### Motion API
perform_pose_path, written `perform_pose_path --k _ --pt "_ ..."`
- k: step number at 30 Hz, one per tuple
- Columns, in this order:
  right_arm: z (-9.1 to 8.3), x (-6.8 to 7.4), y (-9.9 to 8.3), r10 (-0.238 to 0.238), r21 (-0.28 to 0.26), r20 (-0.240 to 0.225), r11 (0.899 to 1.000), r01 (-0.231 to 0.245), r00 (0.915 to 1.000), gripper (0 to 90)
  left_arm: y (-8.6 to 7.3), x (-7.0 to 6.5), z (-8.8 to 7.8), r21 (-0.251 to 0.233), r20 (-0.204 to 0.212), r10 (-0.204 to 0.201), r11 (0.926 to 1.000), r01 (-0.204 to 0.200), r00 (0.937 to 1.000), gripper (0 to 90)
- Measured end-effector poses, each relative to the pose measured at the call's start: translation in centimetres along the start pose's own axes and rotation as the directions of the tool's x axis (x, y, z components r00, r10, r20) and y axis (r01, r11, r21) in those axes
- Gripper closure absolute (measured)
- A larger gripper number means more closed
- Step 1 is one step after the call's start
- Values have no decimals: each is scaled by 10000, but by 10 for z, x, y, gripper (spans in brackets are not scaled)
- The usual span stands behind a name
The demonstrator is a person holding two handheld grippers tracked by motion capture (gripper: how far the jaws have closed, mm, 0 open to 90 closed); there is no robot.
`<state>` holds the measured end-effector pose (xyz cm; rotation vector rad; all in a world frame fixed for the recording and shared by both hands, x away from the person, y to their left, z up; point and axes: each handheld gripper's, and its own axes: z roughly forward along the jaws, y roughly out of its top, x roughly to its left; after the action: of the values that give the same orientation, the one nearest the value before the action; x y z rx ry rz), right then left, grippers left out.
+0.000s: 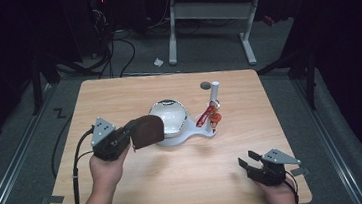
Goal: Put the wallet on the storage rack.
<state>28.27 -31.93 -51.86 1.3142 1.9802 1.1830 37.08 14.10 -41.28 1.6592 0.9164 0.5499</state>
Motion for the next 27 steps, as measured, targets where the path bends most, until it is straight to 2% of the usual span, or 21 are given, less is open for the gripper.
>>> perform_pose_path --k 11,21,27 --pt "-1 -2 0 103 -76 -20 9999 -103 9999 475 24 1 23 123 -134 190 9997 -188 9997 873" --pt "-2 -4 0 198 -137 -80 9997 -199 9998 476 35 8 41 290 -413 94 9995 -82 9991 873" --pt "-2 -5 0 234 -154 -91 9996 -236 9997 476 35 13 51 574 -555 63 9983 -31 9984 873"
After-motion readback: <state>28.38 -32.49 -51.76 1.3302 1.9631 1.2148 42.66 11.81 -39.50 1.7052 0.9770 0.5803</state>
